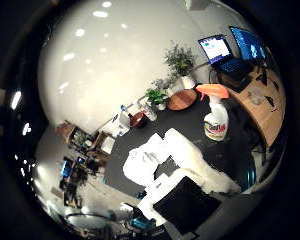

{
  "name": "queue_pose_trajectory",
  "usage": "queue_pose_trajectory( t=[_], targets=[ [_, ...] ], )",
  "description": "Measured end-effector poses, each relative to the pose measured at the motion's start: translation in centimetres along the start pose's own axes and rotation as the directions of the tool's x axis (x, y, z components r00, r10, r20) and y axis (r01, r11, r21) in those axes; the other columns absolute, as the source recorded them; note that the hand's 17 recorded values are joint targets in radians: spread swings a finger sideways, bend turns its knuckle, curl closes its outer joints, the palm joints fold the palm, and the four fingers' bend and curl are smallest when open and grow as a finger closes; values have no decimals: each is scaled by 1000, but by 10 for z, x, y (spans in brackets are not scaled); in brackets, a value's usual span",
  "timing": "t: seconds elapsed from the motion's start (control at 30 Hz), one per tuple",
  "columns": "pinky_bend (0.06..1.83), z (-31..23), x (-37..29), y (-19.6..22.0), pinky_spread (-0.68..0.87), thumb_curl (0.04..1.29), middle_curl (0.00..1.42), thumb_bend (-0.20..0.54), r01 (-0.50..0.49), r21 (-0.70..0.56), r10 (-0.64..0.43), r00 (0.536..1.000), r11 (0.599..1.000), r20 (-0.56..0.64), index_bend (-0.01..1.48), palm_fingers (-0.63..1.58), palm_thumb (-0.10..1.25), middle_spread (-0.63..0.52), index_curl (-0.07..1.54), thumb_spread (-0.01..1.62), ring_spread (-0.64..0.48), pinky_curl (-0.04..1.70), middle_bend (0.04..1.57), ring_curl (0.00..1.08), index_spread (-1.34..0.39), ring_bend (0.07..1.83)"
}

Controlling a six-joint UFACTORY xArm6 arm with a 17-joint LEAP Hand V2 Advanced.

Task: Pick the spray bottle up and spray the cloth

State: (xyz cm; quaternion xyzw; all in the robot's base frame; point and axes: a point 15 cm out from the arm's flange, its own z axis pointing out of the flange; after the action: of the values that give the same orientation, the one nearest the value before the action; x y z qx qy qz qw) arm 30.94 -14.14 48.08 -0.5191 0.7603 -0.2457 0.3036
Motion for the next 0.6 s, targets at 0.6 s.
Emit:
queue_pose_trajectory(
  t=[0.6],
  targets=[
    [1024, 76, 83, 8, 681, 465, 310, -25, -223, 19, 215, 956, 975, 199, 165, 164, 471, 277, 296, 1125, 368, 202, 197, 237, -24, 368]
  ],
)
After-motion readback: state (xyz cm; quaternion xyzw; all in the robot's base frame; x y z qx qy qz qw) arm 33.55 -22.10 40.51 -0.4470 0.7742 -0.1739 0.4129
